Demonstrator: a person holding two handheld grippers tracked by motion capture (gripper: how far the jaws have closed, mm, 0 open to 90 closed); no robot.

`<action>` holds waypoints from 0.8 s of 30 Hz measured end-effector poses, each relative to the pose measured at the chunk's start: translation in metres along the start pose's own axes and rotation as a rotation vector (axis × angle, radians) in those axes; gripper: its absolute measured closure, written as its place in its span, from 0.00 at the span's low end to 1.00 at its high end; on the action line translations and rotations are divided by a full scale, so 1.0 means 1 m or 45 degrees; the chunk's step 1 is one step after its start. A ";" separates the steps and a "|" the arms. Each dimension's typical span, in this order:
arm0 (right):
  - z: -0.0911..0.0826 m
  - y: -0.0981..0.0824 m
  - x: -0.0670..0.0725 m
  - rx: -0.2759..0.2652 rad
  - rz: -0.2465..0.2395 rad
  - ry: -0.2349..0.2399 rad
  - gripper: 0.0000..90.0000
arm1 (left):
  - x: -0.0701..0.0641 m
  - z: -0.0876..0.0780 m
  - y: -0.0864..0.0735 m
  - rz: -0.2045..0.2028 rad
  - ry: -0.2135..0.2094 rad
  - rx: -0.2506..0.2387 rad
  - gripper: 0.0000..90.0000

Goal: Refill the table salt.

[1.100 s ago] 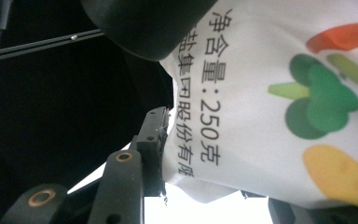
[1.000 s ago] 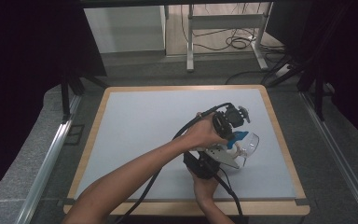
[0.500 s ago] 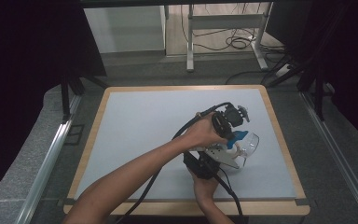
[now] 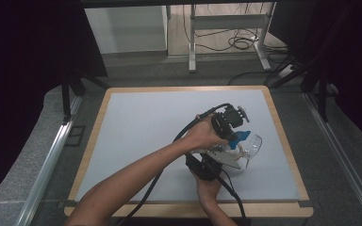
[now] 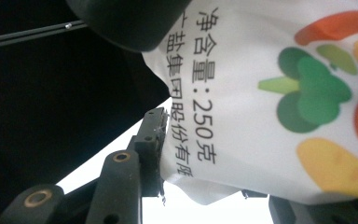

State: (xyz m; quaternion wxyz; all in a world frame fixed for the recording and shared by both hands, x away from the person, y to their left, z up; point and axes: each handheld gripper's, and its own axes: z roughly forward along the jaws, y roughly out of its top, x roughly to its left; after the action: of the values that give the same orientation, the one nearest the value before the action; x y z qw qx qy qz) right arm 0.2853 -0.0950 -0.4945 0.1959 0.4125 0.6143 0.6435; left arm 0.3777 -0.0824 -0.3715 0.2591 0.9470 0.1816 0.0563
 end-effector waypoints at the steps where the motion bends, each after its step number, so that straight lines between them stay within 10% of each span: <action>1: 0.000 -0.001 0.000 0.008 -0.002 0.000 0.66 | 0.000 0.000 -0.001 -0.001 -0.003 -0.004 1.00; 24: -0.009 -0.016 -0.004 0.095 -0.047 -0.019 0.63 | 0.008 -0.019 -0.018 -0.038 -0.060 -0.120 1.00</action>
State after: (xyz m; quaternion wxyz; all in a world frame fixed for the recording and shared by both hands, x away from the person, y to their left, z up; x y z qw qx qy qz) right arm 0.2769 -0.1012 -0.5101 0.1966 0.4129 0.6439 0.6134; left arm 0.3755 -0.0562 -0.3643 0.3083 0.9320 0.1867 0.0386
